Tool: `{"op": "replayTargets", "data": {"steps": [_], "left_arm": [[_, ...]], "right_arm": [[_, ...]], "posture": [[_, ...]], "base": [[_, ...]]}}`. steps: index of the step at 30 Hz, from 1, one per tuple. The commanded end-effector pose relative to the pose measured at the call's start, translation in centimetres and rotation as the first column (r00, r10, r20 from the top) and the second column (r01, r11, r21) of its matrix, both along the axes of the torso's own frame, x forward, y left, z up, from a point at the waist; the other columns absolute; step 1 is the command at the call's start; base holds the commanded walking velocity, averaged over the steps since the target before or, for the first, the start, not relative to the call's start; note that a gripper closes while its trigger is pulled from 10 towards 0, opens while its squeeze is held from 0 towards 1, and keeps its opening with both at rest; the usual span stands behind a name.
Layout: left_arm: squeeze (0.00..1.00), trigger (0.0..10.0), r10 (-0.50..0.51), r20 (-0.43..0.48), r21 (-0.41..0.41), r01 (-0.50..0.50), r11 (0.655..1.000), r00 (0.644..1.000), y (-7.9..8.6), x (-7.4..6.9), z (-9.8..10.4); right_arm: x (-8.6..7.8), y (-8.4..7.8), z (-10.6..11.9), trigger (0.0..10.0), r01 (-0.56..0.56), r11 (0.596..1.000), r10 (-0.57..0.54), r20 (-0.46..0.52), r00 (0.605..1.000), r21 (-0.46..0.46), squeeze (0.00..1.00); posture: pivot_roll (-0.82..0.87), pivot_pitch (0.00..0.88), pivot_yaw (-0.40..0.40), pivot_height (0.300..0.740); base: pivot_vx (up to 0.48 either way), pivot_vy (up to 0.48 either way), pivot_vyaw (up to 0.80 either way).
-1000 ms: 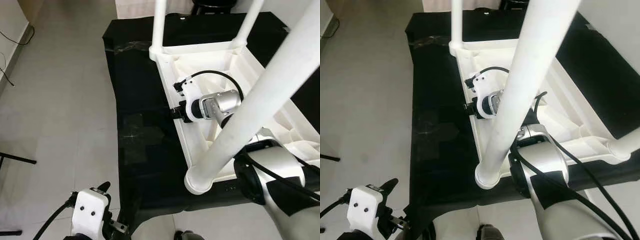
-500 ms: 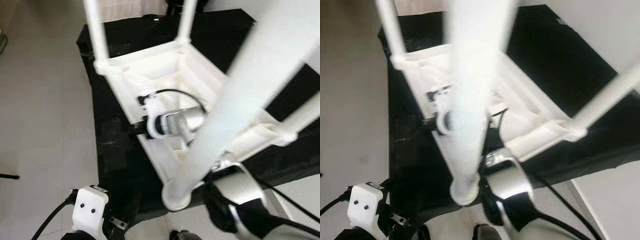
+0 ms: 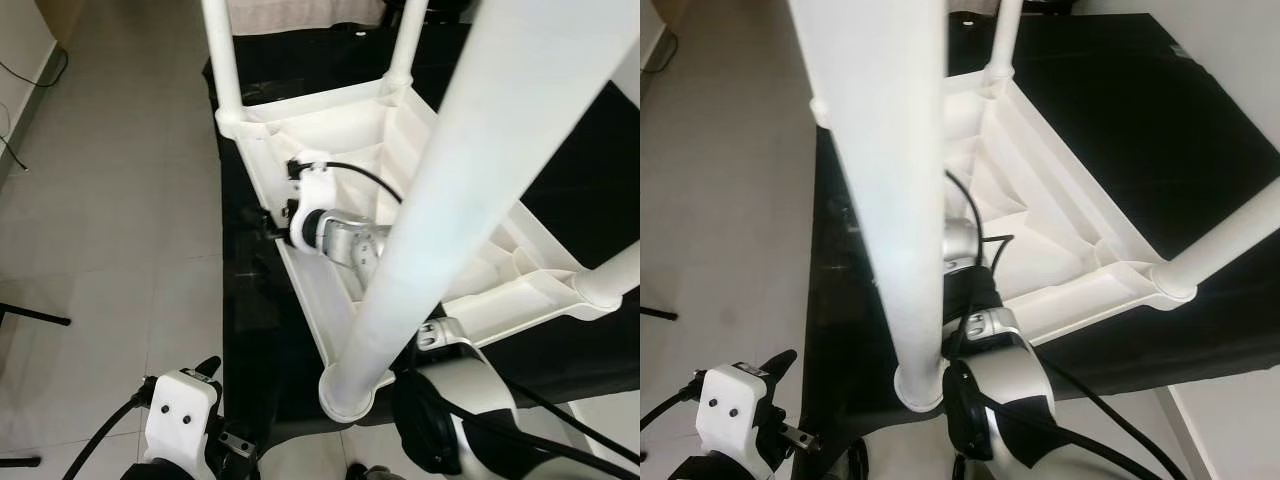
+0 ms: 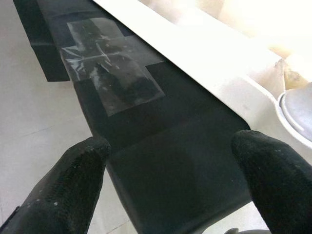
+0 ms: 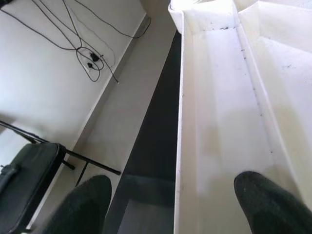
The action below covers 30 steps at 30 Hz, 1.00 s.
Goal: Building children table
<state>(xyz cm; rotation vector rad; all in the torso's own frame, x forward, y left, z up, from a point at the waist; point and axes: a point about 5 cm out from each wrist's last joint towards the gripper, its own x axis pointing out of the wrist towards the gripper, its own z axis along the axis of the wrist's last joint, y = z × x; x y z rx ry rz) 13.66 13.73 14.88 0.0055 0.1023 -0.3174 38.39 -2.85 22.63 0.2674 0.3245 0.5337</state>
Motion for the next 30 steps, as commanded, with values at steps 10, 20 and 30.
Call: {"op": "replayTargets", "data": {"steps": [10,20,30], "left_arm": [[0.0,10.0,0.025,-0.002,0.023,-0.025,0.999,1.0,0.9,1.1,-0.4],[0.0,10.0,0.119,0.044,0.083,-0.122,0.989,0.992,2.3,2.6,-0.3],[0.0,10.0,0.419,0.03,0.12,-0.419,0.9,0.907,5.1,2.6,-1.4]], "right_arm": [[1.3,-8.8,2.2,10.0,0.155,0.984,-0.171,0.245,0.954,0.085,0.0],[-0.7,-14.4,0.2,10.0,0.202,0.972,-0.232,0.353,0.907,0.119,0.0],[-3.0,-16.3,-3.9,10.0,0.299,0.954,-0.27,0.359,0.894,-0.027,0.0]], "posture": [[0.08,0.173,-0.054,0.74],[0.07,0.137,-0.045,0.74],[0.05,0.122,-0.053,0.74]], "base": [[0.0,0.0,0.0],[0.0,0.0,0.0],[0.0,0.0,0.0]]}}
